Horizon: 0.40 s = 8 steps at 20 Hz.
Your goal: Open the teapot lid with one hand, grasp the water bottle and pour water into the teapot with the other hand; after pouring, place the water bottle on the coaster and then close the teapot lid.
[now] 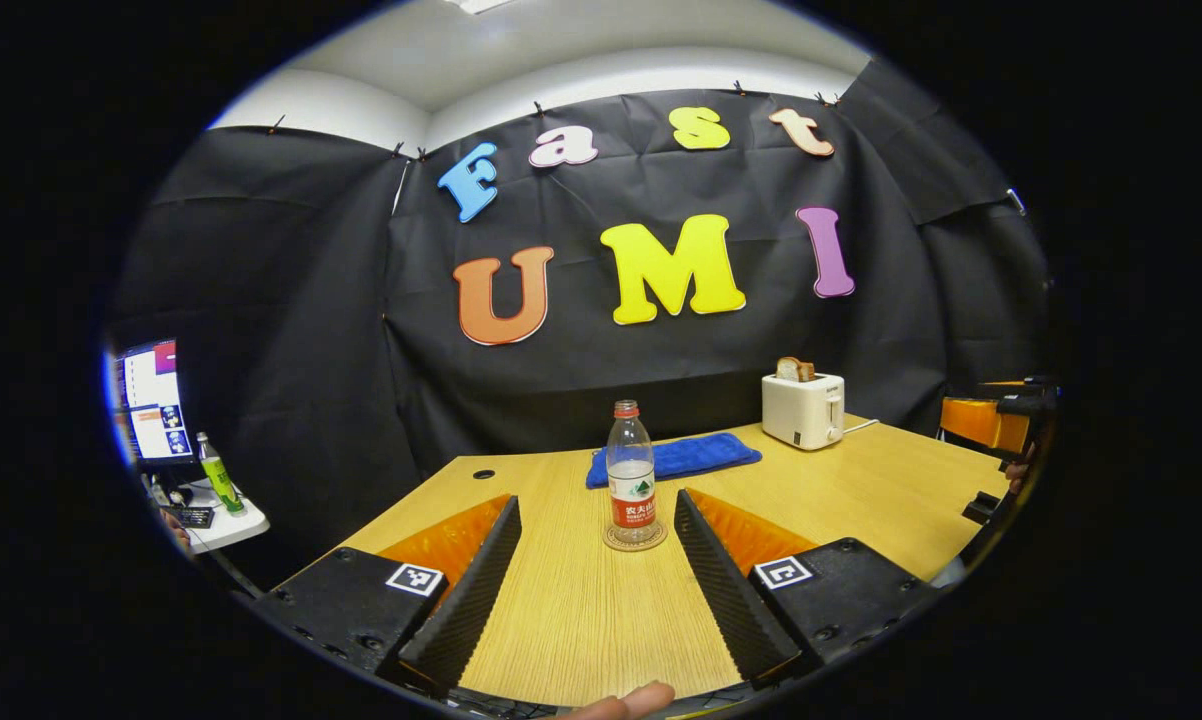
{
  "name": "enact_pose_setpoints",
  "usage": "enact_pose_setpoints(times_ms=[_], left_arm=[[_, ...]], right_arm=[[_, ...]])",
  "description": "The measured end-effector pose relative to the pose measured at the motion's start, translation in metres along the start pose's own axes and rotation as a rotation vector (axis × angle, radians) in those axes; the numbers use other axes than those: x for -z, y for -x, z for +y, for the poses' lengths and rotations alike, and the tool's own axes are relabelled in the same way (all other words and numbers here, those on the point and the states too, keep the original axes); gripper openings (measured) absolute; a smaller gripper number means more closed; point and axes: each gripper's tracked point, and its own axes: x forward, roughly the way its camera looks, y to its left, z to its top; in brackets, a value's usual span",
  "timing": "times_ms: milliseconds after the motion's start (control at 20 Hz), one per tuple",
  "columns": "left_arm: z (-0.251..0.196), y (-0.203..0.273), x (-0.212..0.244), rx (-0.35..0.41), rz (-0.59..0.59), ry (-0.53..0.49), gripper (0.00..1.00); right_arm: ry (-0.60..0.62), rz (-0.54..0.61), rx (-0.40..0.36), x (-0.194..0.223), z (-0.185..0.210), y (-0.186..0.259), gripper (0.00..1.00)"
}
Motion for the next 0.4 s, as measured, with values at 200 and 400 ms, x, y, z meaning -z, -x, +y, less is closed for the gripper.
enact_pose_setpoints(times_ms=[200, 400], left_arm=[[0.014, -0.001, -0.001, -0.032, -0.003, 0.041, 0.97], [0.027, -0.001, 0.0, -0.066, -0.005, 0.084, 0.97]], right_arm=[[0.011, -0.014, 0.003, -0.006, 0.0, 0.004, 0.93], [0.025, -0.03, -0.001, -0.009, 0.0, 0.008, 0.93]])
